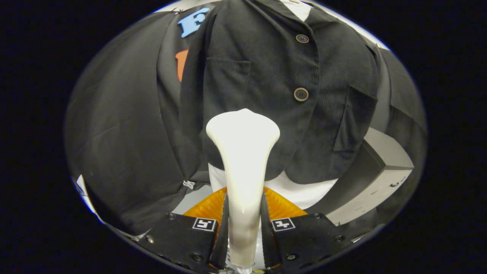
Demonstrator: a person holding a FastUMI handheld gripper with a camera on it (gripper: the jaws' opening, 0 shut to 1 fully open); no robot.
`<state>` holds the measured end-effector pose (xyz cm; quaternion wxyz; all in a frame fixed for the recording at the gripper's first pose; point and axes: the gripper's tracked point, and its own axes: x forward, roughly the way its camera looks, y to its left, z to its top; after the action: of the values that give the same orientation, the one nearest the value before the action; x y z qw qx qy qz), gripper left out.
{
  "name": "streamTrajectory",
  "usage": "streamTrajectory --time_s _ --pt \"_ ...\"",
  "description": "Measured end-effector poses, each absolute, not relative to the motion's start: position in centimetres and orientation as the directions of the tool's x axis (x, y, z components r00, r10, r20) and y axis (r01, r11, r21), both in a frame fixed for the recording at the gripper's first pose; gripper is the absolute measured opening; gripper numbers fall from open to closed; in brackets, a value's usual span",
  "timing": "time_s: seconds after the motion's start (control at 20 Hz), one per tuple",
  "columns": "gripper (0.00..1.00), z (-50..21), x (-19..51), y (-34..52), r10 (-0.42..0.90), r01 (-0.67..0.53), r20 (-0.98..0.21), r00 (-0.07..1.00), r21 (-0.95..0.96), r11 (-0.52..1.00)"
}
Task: Iron the clothes twice with a garment steamer, once on the left side and once on the right side.
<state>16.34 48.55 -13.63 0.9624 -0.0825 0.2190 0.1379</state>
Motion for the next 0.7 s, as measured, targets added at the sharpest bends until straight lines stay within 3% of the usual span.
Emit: streamTrajectory --time_s 0.7 --pt "0.40 -19.4 15.2 47.4 0.227 -0.329 -0.517 0.826 -0.114 0.938"
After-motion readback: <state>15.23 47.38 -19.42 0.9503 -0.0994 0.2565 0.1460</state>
